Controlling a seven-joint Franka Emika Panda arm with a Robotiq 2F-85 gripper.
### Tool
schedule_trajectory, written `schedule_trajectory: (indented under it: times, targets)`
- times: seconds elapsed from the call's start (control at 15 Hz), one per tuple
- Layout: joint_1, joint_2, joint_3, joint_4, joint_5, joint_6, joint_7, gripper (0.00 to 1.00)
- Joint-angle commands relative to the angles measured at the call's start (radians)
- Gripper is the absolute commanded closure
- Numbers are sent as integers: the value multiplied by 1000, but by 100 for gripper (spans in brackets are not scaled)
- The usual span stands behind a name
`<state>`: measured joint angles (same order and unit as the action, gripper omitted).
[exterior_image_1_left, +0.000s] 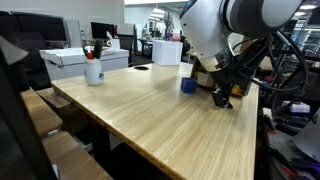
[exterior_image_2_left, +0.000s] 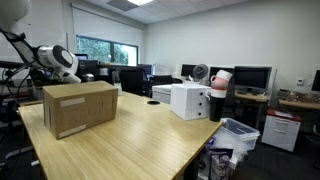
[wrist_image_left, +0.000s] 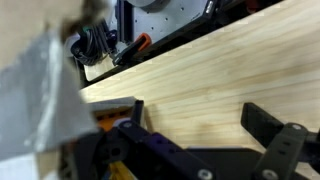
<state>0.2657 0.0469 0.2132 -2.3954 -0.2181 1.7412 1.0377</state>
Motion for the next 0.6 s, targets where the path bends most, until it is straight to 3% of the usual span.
schedule_trajectory:
  times: [0.0, 0.53]
  targets:
    - [-3, -52, 15, -20, 44, 22, -64, 0]
    - [0, -162, 47, -9, 35, 23, -72, 0]
